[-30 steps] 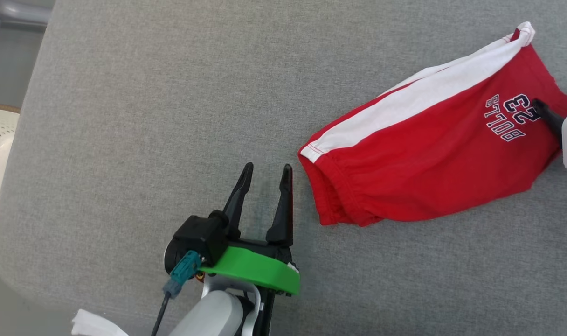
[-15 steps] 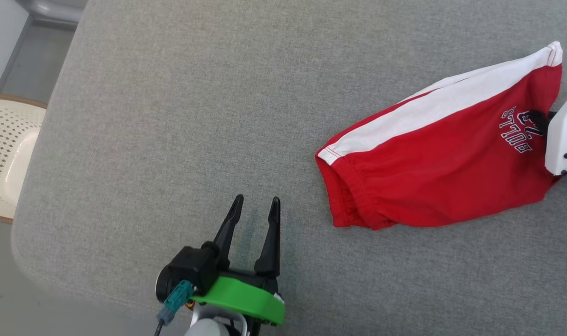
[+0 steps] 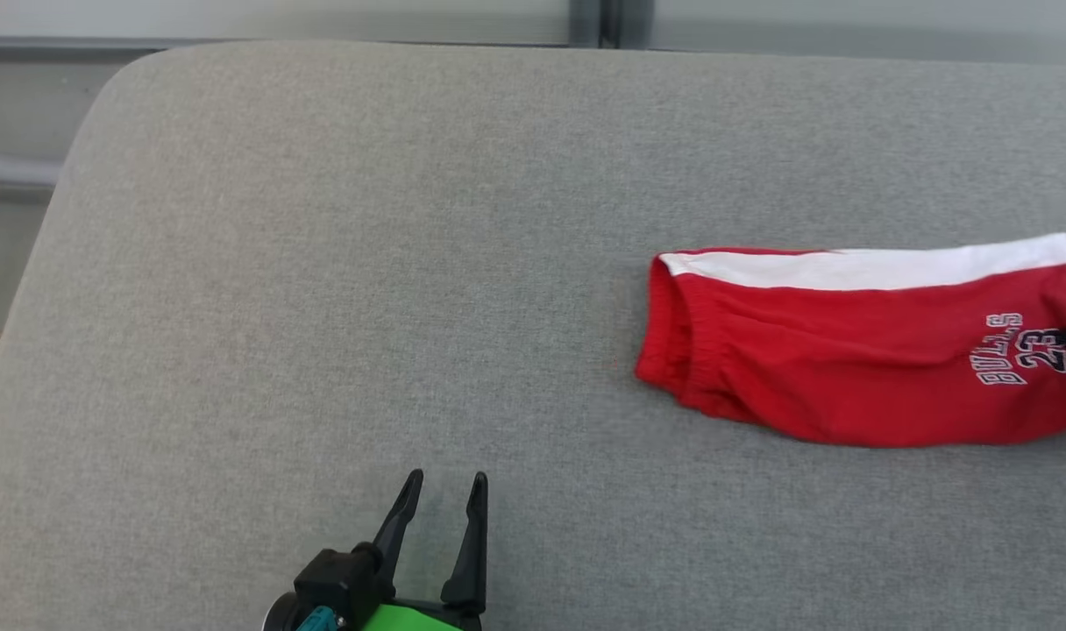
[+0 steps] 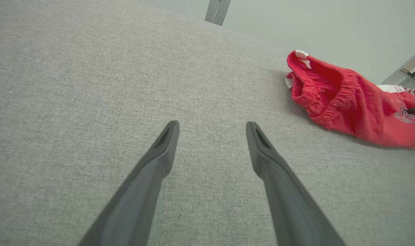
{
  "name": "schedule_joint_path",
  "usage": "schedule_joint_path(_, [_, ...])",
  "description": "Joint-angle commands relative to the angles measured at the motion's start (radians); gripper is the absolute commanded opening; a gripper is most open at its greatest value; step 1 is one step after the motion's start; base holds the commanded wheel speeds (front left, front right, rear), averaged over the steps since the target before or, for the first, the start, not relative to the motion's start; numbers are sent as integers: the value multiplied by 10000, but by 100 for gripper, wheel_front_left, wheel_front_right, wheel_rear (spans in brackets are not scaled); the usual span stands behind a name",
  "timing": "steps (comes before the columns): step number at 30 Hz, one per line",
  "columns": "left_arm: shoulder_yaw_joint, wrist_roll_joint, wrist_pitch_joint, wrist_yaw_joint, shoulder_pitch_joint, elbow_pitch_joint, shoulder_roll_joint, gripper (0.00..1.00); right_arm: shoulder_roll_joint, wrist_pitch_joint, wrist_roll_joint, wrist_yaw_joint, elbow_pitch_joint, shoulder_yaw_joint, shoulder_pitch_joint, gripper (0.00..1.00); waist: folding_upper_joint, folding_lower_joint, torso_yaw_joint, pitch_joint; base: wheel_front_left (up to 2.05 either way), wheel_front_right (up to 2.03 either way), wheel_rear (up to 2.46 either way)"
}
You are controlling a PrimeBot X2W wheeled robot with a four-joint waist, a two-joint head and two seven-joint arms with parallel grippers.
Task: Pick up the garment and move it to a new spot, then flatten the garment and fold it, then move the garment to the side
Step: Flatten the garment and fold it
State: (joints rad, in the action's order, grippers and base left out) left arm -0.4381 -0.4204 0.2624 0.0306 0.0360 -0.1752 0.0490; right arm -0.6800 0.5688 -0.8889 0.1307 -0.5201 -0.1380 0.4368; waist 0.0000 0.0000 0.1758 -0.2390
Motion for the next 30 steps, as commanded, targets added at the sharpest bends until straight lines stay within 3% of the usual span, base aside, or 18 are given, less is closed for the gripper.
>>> schedule_joint_path(1, [37, 68, 28, -68, 225, -71, 35, 100, -109, -136, -22, -1, -85, 220, -230, 0, 0, 0, -571, 608, 0, 0, 0])
schedule_joint_path(6, [-37, -224, 28, -88, 461, -38, 35, 100, -255, -227, -147, 1, 425, 842, -500, 0, 0, 0, -428, 810, 0, 0, 0])
schedule_joint_path(12, [-256, -532, 28, 33, 662, 38, 34, 100, 486, 705, -253, 1, 2968, 766, -874, 0, 0, 0, -235, 971, 0, 0, 0])
schedule_joint_path(16, [-373, -674, 28, 89, 386, 60, 34, 100, 1784, 1343, 656, 1, 3701, 315, -696, 0, 0, 0, -142, 794, 0, 0, 0])
schedule_joint_path(23, [-647, -669, 28, 111, -155, -148, 37, 100, 4383, 1513, 2343, 1, 3224, -115, -423, 0, 0, 0, 141, 563, 0, 0, 0])
schedule_joint_path(30, [-491, -559, 28, 119, -126, -385, 34, 100, 5540, 1209, 3001, 1, 2873, 58, -516, 0, 0, 0, 125, 693, 0, 0, 0])
